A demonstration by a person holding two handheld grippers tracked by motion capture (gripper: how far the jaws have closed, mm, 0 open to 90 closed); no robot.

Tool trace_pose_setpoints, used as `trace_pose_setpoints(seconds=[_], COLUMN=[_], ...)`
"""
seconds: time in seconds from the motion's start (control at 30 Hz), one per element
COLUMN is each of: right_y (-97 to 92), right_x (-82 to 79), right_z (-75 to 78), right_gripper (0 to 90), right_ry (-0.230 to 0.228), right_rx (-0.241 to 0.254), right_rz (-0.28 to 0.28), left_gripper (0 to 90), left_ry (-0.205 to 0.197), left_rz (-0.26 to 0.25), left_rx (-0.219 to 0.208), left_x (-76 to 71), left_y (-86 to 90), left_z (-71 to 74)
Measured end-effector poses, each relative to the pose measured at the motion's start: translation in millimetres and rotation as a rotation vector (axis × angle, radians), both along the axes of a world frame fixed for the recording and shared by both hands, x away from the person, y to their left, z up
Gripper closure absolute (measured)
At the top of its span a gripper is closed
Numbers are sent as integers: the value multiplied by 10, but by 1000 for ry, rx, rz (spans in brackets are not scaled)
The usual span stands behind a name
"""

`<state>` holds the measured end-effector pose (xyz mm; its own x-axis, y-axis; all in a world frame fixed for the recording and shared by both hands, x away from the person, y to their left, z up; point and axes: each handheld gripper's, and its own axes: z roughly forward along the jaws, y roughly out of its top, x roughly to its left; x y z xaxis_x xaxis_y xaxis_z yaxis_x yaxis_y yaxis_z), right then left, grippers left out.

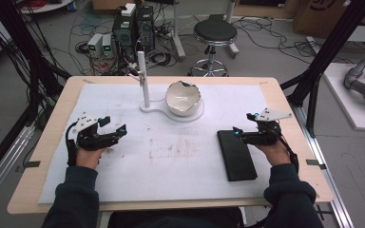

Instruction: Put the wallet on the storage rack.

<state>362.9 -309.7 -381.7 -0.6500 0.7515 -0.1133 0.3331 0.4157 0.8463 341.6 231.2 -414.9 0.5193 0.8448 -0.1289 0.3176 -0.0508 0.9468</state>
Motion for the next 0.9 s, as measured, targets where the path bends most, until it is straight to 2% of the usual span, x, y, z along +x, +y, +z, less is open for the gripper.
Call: trace_pose_setpoints(seconds=[0.27,0.37,0.57,0.63,0.77,0.83,0.9], right_y=[-109,-145,-153,-138,-165,-173,-121], right_x=[-19,-39,-145,-222,-367,-436,-472], right_z=[-57,-93,-43,-41,-125,-201,-320], right_gripper=[210,210,214,215,233,234,237], right_ry=[39,55,7,-9,7,22,61], right_rx=[34,36,28,14,-47,-64,-93], right_rz=[-41,-34,-46,-28,5,15,28], left_gripper=[219,220,226,229,231,233,236], left_ry=[-2,-7,-25,-28,-24,-20,-16], left_rz=[-1,1,-1,-5,-12,-15,-14], left_rx=[-2,2,13,16,18,16,20], left_x=[5,-1,-25,-22,15,31,41], left_y=[2,0,-36,-51,-87,-99,-103], left_z=[-3,10,48,53,43,33,24])
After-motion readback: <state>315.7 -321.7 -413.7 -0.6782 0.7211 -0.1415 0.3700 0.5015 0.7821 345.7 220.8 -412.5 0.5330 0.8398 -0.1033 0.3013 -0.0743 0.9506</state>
